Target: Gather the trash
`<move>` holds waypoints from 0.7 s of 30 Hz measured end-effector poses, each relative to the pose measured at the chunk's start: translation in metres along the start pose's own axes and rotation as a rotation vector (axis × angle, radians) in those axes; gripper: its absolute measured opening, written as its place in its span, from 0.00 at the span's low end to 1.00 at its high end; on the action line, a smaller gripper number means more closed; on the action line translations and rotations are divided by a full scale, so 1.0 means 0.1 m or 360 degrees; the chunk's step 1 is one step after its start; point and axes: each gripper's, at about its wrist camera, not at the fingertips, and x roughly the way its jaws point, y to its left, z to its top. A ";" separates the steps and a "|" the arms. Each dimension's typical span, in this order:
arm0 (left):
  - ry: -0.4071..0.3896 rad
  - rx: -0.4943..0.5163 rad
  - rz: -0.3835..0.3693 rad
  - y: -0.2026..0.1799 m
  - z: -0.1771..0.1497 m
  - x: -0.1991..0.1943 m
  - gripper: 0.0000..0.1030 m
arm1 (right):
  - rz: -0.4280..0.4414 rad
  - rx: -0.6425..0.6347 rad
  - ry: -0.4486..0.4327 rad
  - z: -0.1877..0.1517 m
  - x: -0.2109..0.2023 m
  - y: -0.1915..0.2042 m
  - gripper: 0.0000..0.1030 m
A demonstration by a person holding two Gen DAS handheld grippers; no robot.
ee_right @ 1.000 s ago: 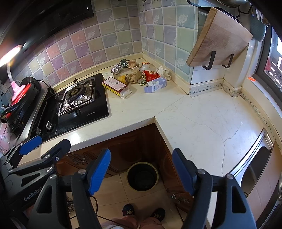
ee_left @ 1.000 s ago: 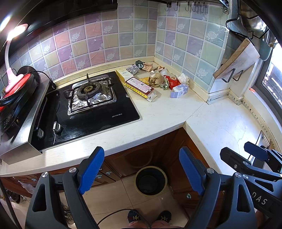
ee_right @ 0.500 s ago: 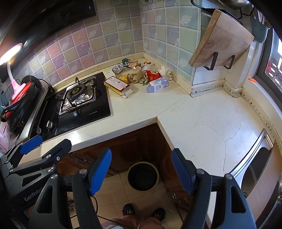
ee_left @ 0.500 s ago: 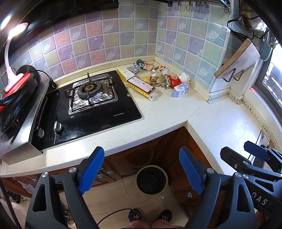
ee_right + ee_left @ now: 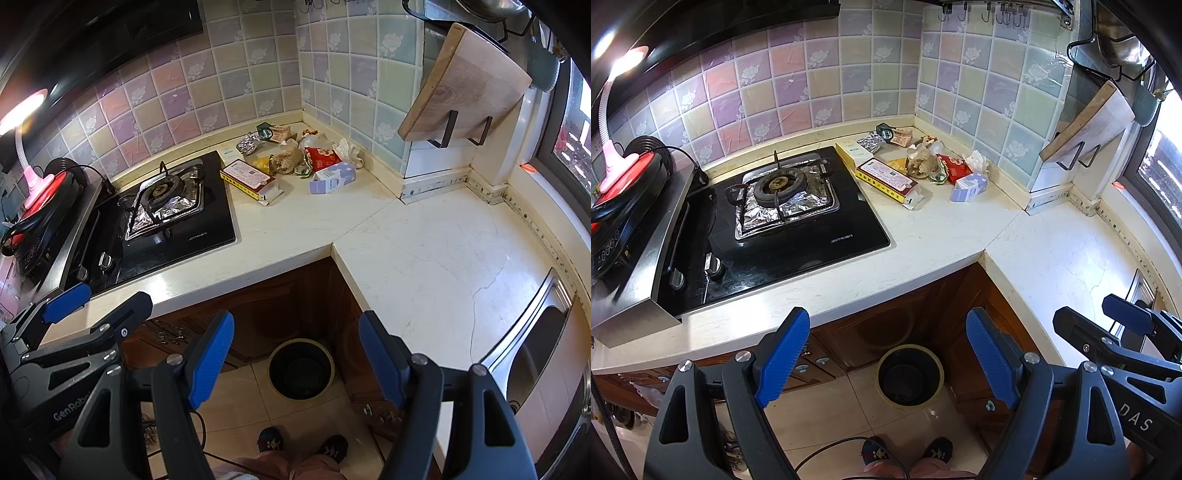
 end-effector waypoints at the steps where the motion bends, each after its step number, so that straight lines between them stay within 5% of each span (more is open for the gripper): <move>1: 0.0001 0.0002 -0.0001 0.01 -0.01 0.00 0.83 | 0.0000 0.0006 0.0002 -0.01 0.00 0.03 0.69; 21: -0.0011 0.0033 -0.0033 0.14 -0.04 0.03 0.83 | -0.0006 0.0053 -0.0007 -0.04 -0.01 0.10 0.68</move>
